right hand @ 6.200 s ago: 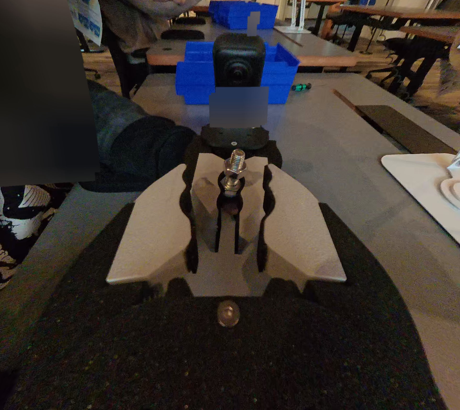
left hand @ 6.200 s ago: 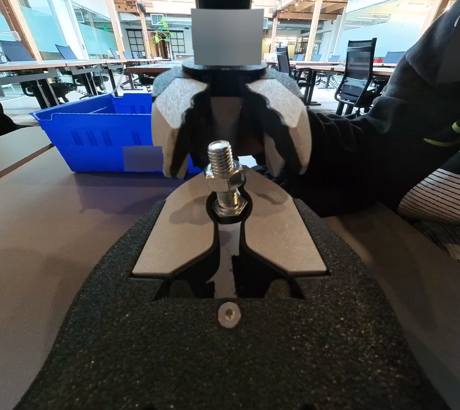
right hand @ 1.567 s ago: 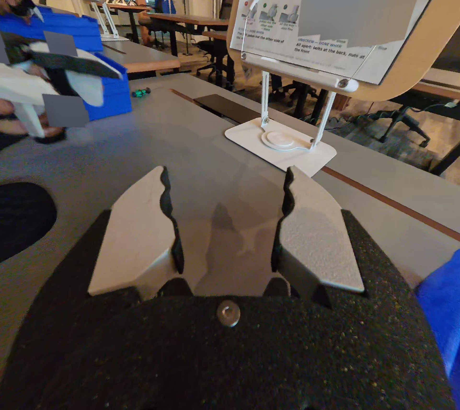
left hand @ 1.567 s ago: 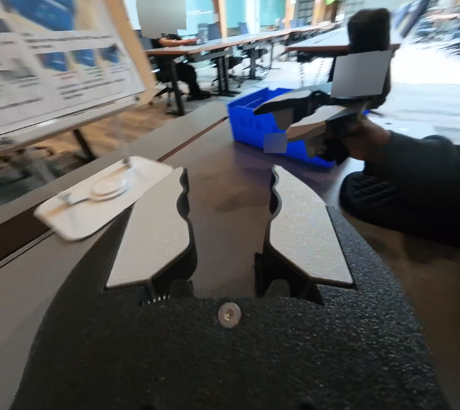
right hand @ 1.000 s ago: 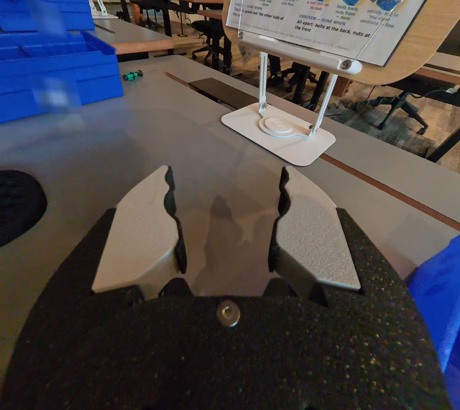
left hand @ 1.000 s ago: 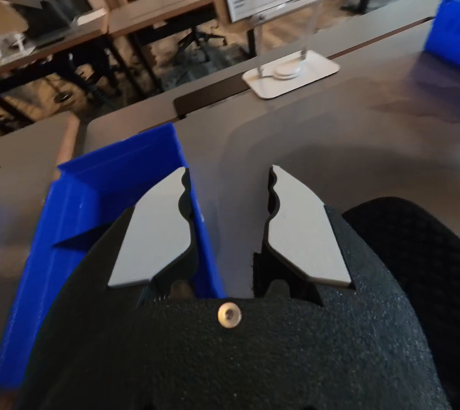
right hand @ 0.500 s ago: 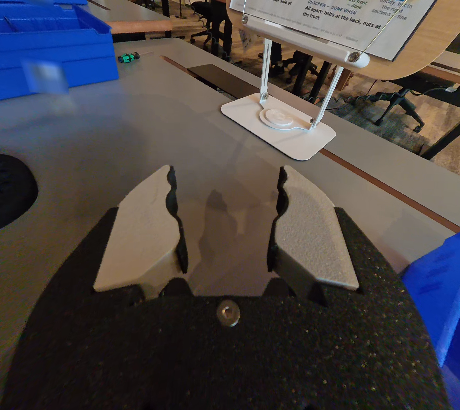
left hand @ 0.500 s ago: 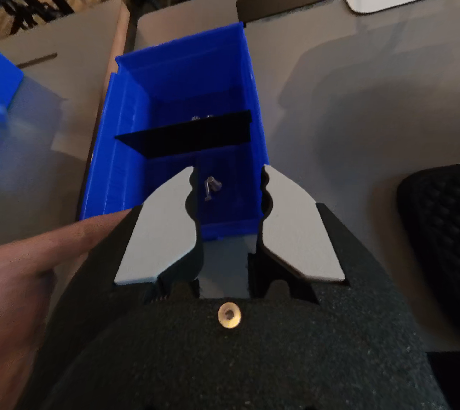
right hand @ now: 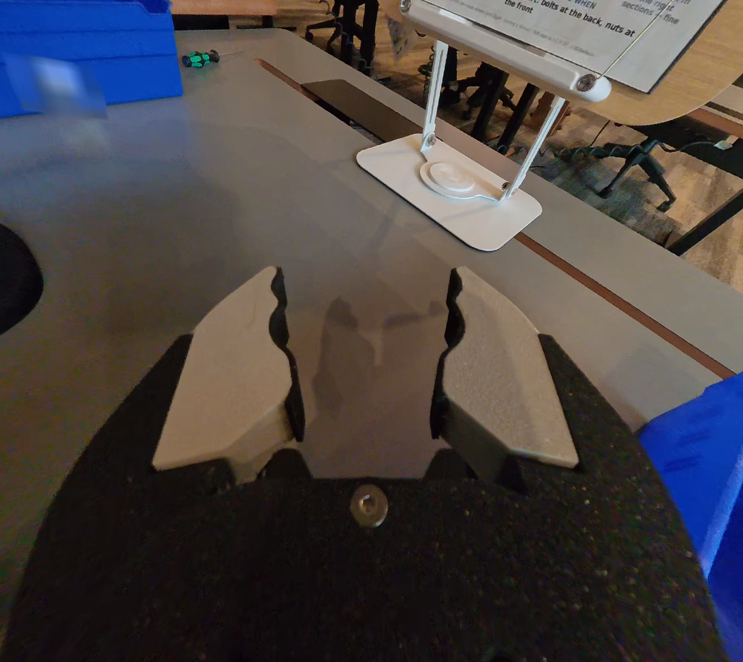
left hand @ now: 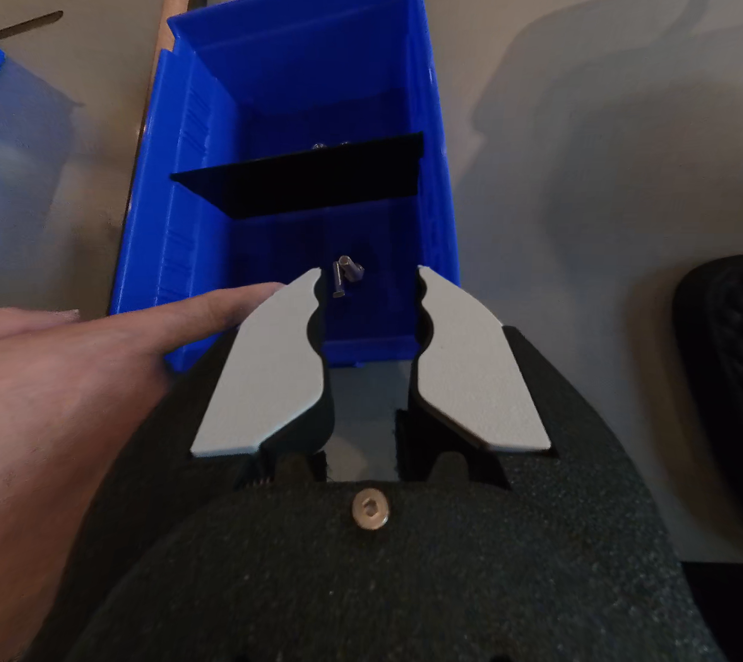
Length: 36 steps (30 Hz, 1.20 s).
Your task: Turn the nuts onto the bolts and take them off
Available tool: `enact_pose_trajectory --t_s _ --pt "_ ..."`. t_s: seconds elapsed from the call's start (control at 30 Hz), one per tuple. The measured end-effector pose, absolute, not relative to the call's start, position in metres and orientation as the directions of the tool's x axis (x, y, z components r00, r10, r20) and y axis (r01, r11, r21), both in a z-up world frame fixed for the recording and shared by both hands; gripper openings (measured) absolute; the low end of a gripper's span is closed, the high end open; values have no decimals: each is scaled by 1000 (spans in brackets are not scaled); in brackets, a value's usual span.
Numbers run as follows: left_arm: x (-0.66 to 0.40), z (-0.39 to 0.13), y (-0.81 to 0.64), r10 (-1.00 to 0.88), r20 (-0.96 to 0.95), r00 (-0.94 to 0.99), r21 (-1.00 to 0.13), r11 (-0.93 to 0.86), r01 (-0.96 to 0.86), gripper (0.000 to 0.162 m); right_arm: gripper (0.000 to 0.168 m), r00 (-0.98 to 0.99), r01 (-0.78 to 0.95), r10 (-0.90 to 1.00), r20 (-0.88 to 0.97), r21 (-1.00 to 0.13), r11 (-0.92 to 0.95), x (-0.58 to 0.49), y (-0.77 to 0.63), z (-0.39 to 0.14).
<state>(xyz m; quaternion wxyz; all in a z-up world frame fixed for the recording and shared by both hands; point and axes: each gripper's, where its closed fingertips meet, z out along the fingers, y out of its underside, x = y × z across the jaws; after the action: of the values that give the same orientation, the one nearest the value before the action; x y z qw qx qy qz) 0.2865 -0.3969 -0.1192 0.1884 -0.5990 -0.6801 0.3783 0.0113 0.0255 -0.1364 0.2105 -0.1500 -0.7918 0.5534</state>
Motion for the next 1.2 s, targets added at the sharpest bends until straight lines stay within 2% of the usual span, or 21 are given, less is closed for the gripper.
enact_pose_trajectory --t_s 1.2 --pt "280 -153 -409 968 -163 -191 -661 36 749 34 73 -867 13 463 183 -922 388 11 26 -145"
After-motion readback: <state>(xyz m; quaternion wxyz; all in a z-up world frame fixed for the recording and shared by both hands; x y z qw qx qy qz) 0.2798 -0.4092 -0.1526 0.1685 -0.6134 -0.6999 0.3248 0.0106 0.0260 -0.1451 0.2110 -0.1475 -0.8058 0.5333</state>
